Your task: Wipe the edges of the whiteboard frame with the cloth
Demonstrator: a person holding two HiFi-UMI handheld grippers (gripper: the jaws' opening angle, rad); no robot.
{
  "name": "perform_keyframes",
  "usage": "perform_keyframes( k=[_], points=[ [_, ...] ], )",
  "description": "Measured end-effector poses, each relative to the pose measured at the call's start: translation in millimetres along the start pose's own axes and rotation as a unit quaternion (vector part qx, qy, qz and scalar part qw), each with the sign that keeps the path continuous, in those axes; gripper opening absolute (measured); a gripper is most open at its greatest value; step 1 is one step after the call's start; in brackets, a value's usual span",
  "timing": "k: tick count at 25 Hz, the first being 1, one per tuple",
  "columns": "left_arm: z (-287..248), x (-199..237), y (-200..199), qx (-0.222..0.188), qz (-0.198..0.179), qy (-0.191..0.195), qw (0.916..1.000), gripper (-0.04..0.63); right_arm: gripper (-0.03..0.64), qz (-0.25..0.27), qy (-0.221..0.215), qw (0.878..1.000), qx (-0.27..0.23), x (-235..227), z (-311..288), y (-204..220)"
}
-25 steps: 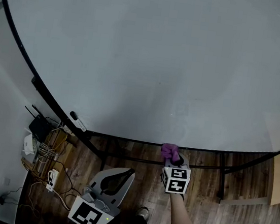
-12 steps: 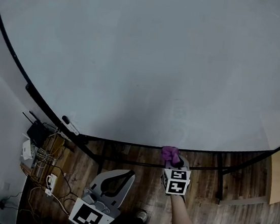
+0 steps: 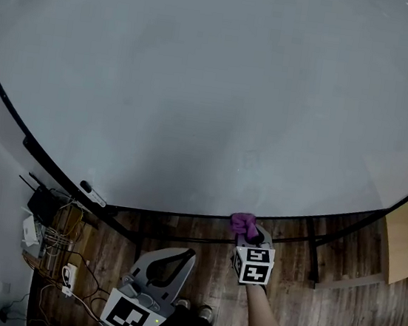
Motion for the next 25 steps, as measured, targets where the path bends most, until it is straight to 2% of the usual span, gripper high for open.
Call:
perform_keyframes(
  k=[7,13,19,25],
  points=[
    [-0.8,17.2,-6.4,-0.015,-0.014,0.036,0.9991,0.017,0.075,-0.011,0.024,1.0,0.013,0.7,2.4,-3.3],
    [-7.0,22.8,-7.3,-0.016,-0.017,0.046,0.9987,0.017,0.077,-0.017,0.022,0.999,0.017,-1.7,3.3,-4.3],
    [-31.1,11.2,-11.6,-0.018,-0.015,0.028,0.9993,0.017,0.077,-0.007,-0.015,1.0,0.004,-10.3,0.6,-4.4],
    [-52.4,-17.0,-20.2,-0.028,0.005,-0.001,0.9996,0.017,0.078,0.012,-0.051,0.999,0.005,-26.2,1.5,-1.0]
  ],
)
Point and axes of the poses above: the fingertips, and each gripper's own axes: z backward along the fingers, x to its left, y out of its underside, the point moved 8 cm from there along z, backward along the fingers, and after that the axes turned 12 degrees about x, right-handed, at the moved point
